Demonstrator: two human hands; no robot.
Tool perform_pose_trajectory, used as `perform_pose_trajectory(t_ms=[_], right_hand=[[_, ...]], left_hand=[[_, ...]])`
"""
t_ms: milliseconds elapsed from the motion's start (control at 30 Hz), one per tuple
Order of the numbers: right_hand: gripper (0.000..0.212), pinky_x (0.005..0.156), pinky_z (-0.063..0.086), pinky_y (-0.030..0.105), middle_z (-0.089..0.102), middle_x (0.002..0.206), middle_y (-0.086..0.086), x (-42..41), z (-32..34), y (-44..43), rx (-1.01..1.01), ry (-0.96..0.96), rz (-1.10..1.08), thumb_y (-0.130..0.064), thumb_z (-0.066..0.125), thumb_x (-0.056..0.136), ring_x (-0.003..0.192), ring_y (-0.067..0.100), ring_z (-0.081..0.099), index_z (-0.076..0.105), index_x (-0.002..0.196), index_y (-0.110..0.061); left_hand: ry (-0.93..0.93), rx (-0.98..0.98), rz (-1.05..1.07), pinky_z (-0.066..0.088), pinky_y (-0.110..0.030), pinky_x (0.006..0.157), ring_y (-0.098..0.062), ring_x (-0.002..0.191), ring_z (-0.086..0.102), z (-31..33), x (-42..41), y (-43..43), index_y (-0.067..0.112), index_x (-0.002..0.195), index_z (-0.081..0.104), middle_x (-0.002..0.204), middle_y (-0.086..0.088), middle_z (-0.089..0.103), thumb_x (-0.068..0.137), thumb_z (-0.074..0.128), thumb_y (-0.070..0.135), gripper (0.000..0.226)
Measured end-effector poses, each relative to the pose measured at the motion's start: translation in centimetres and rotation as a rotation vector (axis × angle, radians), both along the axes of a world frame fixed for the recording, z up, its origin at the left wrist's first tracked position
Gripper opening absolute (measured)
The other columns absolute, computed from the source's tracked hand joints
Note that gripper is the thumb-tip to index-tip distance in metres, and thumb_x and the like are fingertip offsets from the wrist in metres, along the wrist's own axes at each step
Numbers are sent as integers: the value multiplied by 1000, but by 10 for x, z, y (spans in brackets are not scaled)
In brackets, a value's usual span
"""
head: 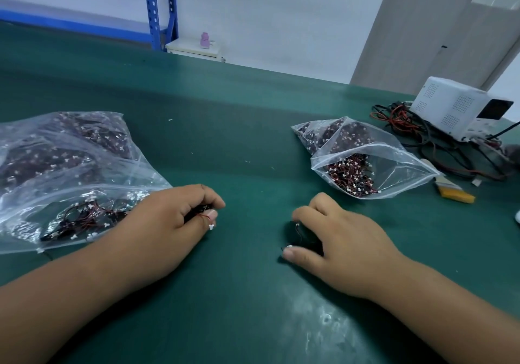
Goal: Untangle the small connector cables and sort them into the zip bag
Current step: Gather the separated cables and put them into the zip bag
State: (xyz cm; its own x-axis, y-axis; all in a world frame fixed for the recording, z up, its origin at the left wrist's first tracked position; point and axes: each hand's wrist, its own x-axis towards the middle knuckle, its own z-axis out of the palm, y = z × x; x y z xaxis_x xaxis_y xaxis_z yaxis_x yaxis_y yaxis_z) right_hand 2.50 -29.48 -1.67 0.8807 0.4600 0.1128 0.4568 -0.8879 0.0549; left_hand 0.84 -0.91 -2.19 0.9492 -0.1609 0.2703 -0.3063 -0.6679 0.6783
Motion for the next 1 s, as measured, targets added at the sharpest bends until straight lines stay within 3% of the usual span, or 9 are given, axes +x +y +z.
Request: perform_pose_trajectory(t_ms=[167,433,633,767,833,900,1000], right_hand=[[31,62,47,39,37,95,-8,14,-4,11,43,-24,-5,-55,29,93,70,21,51,41,89,-27],[52,62,41,34,42,70,-6,30,-9,-8,10,-83,-62,-63,23,91,72,15,48,39,64,-21],[56,60,35,34,36,61,-5,34,-10,-10,-18,-171,-71,-63,21,92,66,17,43,29,58,-19],[54,57,36,34,39,59,-3,28,-9,-10,29,-192,-48,-53,41,97,62,22,45,30,57,-17],[52,48,40,33,40,53,-2,25,-6,-9,101,-320,8,-40,57,95,52,26,47,30,55,-19],[45,43,38,30,38,49,1,26,5,-12,191,-519,44,-35,53,92,44,28,46,28,56,-23],[46,46,29,29,28,54,-2,42,32,-24,234,-752,-25,-36,48,95,46,27,39,26,57,-21]], left_hand=[[2,11,-5,49,-21,67,-2,79,63,0,1,1,54,101,56,86,25,68,90,56,37,21],[-2,16,-14,46,-13,66,0,83,64,-3,1,2,55,101,57,87,25,68,90,55,37,21],[-3,14,-22,49,-20,67,-2,81,64,-2,1,2,55,101,57,87,23,68,87,52,42,19],[-13,25,-28,45,-17,67,0,84,63,-2,0,1,55,102,56,88,24,68,87,52,42,20],[-18,26,-28,44,-16,67,1,85,63,-2,-1,1,54,102,56,88,24,68,88,52,41,20],[-22,25,-29,45,-18,68,0,85,63,-2,0,1,55,102,56,88,24,68,88,53,40,21],[-27,25,-22,45,-17,67,1,85,63,-2,1,2,56,102,55,87,24,68,89,55,38,22]])
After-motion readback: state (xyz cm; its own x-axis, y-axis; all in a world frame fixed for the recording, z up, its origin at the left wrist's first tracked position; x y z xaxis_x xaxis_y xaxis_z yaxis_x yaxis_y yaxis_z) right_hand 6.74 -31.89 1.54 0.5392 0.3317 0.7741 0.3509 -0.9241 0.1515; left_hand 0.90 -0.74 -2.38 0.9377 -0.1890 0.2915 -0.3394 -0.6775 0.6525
